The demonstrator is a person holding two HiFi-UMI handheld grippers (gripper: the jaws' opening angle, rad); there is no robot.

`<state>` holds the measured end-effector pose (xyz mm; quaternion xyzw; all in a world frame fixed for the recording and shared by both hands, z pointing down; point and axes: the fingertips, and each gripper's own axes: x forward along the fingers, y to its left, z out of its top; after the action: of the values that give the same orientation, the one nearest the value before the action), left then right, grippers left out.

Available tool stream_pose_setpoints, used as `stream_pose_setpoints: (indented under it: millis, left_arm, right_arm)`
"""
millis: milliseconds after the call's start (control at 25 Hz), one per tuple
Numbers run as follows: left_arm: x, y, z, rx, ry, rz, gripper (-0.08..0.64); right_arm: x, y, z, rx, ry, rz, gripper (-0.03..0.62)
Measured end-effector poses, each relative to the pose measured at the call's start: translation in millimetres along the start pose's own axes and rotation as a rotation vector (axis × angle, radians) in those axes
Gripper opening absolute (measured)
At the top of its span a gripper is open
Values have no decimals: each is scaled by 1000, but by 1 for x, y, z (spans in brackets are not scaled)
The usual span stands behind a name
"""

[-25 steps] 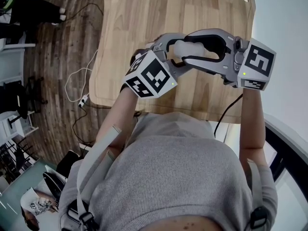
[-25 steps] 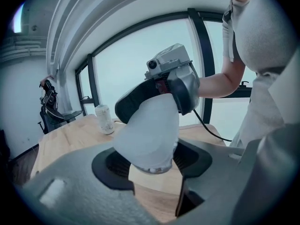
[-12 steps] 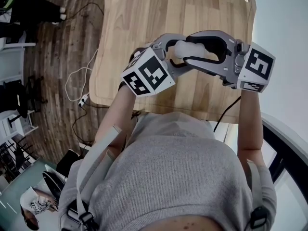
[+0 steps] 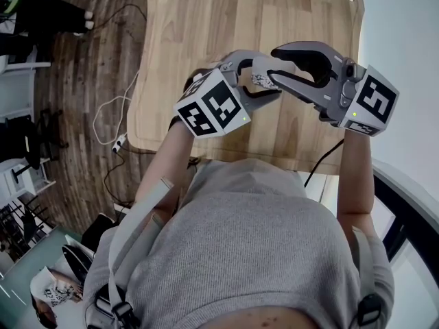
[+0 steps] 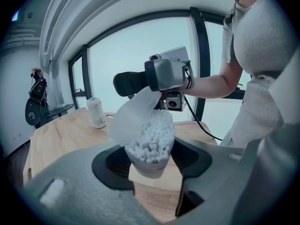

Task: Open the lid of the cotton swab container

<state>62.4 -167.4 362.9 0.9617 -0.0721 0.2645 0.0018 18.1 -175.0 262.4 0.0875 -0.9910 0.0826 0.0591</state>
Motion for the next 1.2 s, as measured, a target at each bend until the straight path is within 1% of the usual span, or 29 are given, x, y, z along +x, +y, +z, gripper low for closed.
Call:
stream_pose_setpoints:
  millis: [120,280,440,600,720,1080,1200]
  left_arm:
    - [1,0,-1,5,7,-1,258]
    - [2,-4,-2,18,15,-17,258]
    - [4,-6,-3,17,14,-23,258]
    - [5,-9,-6,37,27,-28,258]
    - [7,-11,-9,34,30,-35,258]
    - [10,-15,-11,33,27,-46,257]
    - [12,-14,-11,18,23,-47,258]
  right_arm:
    - [-1,0,-2,-23,10,-10,107]
    - [-4,-9,5,-41,-24,-67,43]
    - [-6,-15,4,-24,-34,-80,41]
    - [-8,-23,0,-11,-41,-120,35]
    - [-11,-31,-5,-8,-35,-167,2]
    - [-19,-43,-15,28,-45,-238,2]
    - [-19,-44,-15,19,-44,-254,2]
